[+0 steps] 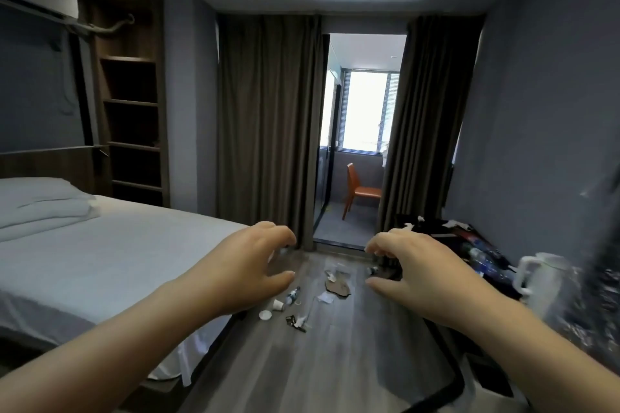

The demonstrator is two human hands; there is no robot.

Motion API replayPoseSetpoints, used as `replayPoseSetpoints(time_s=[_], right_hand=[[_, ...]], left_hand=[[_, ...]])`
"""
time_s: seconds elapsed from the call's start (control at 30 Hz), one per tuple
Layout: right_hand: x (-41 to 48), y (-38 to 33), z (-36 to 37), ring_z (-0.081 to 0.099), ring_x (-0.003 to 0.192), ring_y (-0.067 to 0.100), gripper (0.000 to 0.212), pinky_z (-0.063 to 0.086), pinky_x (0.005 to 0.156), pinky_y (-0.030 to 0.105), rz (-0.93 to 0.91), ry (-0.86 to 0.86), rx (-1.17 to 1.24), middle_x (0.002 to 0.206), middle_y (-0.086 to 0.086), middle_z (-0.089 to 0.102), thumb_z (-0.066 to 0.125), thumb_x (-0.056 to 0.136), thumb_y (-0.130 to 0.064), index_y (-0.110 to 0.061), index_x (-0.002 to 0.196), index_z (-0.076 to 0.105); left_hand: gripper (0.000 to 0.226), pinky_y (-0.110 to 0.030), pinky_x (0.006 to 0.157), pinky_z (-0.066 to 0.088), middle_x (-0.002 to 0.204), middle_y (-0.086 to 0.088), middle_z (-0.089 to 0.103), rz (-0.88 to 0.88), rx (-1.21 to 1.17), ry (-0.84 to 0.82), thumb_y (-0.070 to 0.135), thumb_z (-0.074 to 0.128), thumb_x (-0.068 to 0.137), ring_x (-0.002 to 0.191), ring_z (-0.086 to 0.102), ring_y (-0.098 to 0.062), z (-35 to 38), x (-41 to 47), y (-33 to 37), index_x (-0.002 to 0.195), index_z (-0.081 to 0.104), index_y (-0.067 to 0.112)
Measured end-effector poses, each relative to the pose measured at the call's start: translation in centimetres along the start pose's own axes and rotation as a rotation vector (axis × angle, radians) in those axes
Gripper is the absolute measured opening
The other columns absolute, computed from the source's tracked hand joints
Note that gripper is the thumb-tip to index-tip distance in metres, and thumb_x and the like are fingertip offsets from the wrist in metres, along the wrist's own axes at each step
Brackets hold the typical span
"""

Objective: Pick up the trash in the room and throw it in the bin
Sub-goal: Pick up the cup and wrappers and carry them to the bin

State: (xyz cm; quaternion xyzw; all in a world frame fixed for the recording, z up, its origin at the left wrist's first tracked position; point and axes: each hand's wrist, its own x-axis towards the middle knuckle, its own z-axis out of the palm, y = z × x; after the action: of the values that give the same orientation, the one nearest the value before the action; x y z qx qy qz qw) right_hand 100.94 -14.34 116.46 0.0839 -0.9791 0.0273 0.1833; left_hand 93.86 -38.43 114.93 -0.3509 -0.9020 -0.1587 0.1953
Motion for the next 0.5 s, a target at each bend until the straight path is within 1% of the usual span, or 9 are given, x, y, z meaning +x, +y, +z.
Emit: replayPoseSetpoints(time_s=[0.1,0.2,0.33,0.37,0.47,0.5], right_hand=[[5.4,3.0,3.4,0.052,0.103,0.007,0.042,0.045,0.087,0.024,-0.013,-0.007,0.01,0.11,-0.013,0.054,0.06,0.084,-0.047,-0.032,0.122,0.052],[10.9,6.4,6.3,0.052,0.103,0.006,0.042,0.045,0.088,0.025,-0.015,-0.006,0.045,0.11,-0.014,0.054,0.06,0.084,-0.05,-0.032,0.121,0.052],[17.8,10.5,9.8,0.053,0.104,0.006,0.041,0.046,0.088,0.028,-0.023,-0.036,0.069,0.108,-0.014,0.055,0.06,0.082,-0.048,-0.032,0.12,0.054],[19.4,11.4,10.7,0.053,0.104,0.007,0.041,0.047,0.088,0.029,-0.025,-0.045,0.072,0.108,-0.013,0.055,0.061,0.082,-0.048,-0.031,0.119,0.054],[23.8,13.6,13.5,0.055,0.107,0.008,0.042,0.047,0.089,0.029,-0.023,-0.079,0.083,0.111,-0.012,0.056,0.062,0.081,-0.047,-0.031,0.119,0.055],[25.2,14.2,14.5,0.055,0.107,0.008,0.042,0.047,0.089,0.029,-0.026,-0.09,0.084,0.112,-0.013,0.056,0.062,0.081,-0.048,-0.031,0.12,0.054]], left_hand=[[0.041,-0.012,0.086,0.038,0.122,0.015,0.053,-0.023,0.017,-0.006,0.042,0.062,0.086,0.106,0.051,-0.003,3.0,4.4,-3.3,0.124,0.05,0.031],[0.039,-0.013,0.085,0.039,0.119,0.014,0.054,-0.061,0.029,-0.034,0.042,0.062,0.085,0.104,0.051,-0.004,5.6,9.4,-6.4,0.121,0.051,0.031],[0.036,-0.003,0.077,0.034,0.117,0.014,0.056,-0.107,0.024,-0.044,0.037,0.064,0.085,0.103,0.051,-0.003,9.3,15.6,-10.2,0.118,0.055,0.027],[0.037,-0.004,0.079,0.035,0.117,0.014,0.056,-0.122,0.018,-0.053,0.037,0.064,0.085,0.104,0.051,-0.003,10.4,16.8,-11.2,0.119,0.055,0.028],[0.041,-0.015,0.086,0.043,0.12,0.014,0.055,-0.192,-0.007,-0.107,0.042,0.063,0.085,0.105,0.052,-0.004,13.6,19.8,-14.4,0.123,0.051,0.033],[0.042,-0.016,0.087,0.044,0.121,0.014,0.055,-0.211,-0.015,-0.121,0.044,0.063,0.085,0.105,0.053,-0.004,14.6,20.8,-15.6,0.124,0.05,0.034]])
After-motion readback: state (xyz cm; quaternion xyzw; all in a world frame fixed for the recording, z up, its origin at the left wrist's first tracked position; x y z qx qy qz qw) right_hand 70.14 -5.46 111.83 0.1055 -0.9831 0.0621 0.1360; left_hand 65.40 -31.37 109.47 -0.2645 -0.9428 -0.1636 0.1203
